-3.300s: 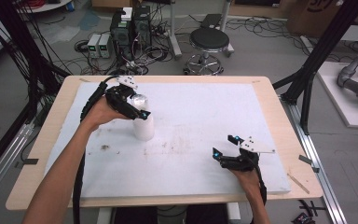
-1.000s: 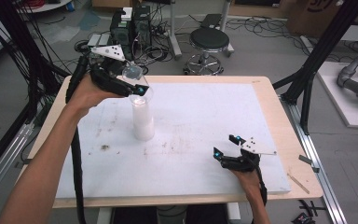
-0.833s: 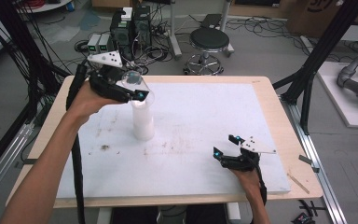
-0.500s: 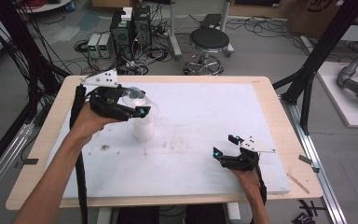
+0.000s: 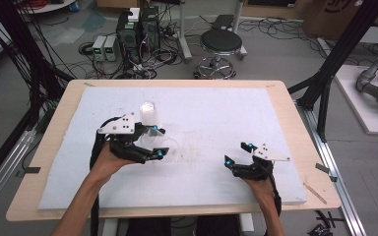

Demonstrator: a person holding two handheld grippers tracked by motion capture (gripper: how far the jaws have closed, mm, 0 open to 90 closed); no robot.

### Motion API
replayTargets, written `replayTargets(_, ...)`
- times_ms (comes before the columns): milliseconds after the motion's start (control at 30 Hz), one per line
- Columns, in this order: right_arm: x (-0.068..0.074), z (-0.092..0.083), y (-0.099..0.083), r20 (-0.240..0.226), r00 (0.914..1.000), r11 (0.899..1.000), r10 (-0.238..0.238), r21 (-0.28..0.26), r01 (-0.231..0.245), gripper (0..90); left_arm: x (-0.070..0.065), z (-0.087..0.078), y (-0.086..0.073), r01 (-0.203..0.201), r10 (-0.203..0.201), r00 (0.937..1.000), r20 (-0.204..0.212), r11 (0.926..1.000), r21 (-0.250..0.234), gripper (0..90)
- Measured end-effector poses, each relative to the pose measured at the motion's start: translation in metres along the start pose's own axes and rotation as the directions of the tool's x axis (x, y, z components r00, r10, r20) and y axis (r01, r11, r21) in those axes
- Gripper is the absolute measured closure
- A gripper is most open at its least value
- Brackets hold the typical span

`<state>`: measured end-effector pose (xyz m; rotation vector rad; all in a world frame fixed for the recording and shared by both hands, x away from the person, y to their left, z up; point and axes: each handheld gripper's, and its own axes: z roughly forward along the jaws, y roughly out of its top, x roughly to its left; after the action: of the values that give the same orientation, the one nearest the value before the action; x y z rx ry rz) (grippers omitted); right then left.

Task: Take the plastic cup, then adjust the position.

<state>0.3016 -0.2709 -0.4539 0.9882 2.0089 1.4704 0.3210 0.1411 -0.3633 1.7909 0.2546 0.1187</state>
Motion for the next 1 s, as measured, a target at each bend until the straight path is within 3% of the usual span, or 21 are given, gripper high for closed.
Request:
replayTargets(233, -0.001, 0.0, 0.0, -0.005, 1.0, 1.0, 0.008, 0.003, -0.008, 15.8, 0.007, 0.005, -0.015, 0.026, -0.026, 0.9997, 0.003, 0.9996, -0.015, 36.1)
replayTargets(333, -0.001, 0.0, 0.0, -0.007, 0.9999, 1.0, 0.009, 0.004, -0.009, 15.8, 0.006, 0.006, -0.015, 0.034, -0.034, 0.9994, 0.003, 0.999, -0.029, 36.2)
replayTargets(833, -0.002, 0.002, 0.001, -0.014, 0.9998, 1.0, 0.011, 0.018, -0.01, 15.7, 0.006, 0.004, -0.014, 0.033, -0.033, 0.9994, 0.007, 0.9993, -0.015, 36.1)
replayTargets(1000, -0.003, 0.002, 0.002, -0.042, 0.9991, 1.0, 0.008, 0.023, -0.007, 15.7, 0.007, 0.004, -0.012, 0.035, -0.034, 0.9993, 0.014, 0.9992, -0.018, 36.1)
